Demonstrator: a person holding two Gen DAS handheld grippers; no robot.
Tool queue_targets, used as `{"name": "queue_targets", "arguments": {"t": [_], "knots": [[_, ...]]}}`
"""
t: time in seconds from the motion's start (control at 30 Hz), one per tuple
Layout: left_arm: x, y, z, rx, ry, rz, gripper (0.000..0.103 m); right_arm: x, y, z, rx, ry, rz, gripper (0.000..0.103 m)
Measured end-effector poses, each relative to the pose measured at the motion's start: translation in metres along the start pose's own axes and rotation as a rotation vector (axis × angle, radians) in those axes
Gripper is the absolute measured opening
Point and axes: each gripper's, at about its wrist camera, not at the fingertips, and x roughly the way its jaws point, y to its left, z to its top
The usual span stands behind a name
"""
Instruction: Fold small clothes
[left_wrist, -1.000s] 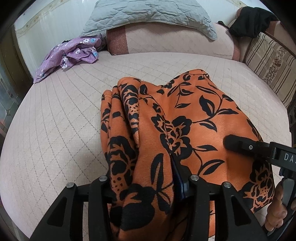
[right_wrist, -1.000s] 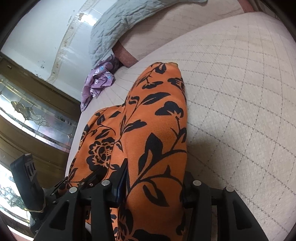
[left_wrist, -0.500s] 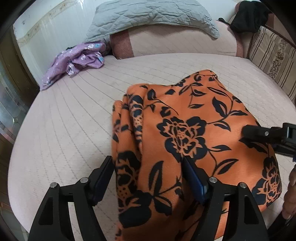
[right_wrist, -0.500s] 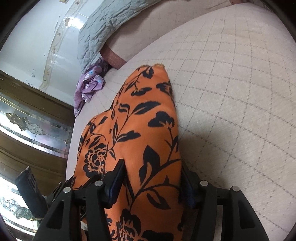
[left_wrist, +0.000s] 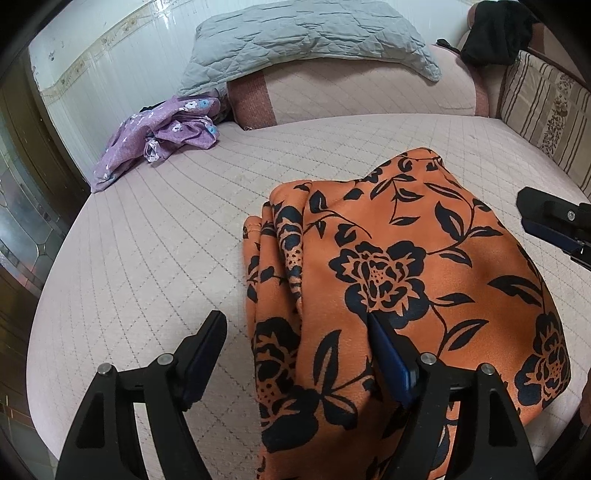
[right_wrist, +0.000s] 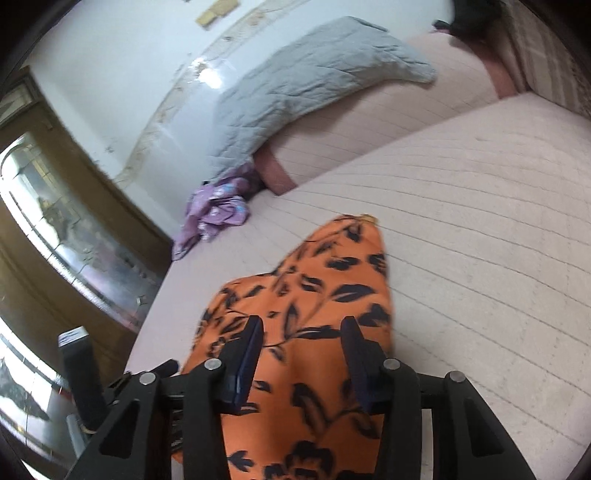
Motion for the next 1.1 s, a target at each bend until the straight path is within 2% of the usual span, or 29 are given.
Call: {"name": "queue_targets", "arguments": {"t": [0.17, 0.23, 0.5, 0.63, 0.83, 0.93, 1.0, 1.1], "knots": [[0.000, -0.003, -0.002, 0.011, -0.001, 0.007, 0.079, 0.037, -0.012, -0.006, 0.065, 0.146, -0.067, 0.046], [0.001, -0.004, -0.003, 0.012, 0.003, 0.007, 0.079, 0.040, -0.016, -0.006, 0.084, 0.146, -0.071, 0.043], [0.003, -0.001, -0.003, 0.015, 0.007, 0.001, 0.081, 0.030, -0.018, -0.005, 0.113, 0.129, -0.027, 0.043], [-0.004, 0.004, -0.007, -0.008, 0.008, -0.017, 0.081, 0.003, -0.014, -0.008, 0.101, 0.103, 0.018, 0.046], [-0.035, 0.015, -0.023, -0.065, -0.048, -0.037, 0.081, -0.034, -0.001, -0.022, 0.070, 0.082, 0.050, 0.046], [-0.035, 0.012, -0.037, -0.070, -0.029, -0.039, 0.080, -0.035, -0.006, -0.043, 0.108, 0.142, 0.056, 0.046], [-0.024, 0.005, -0.047, -0.041, 0.018, -0.033, 0.081, -0.021, -0.011, -0.059, 0.125, 0.228, 0.008, 0.045], [-0.020, 0.000, -0.055, -0.016, 0.007, -0.019, 0.081, -0.016, -0.008, -0.064, 0.103, 0.235, -0.015, 0.042]]}}
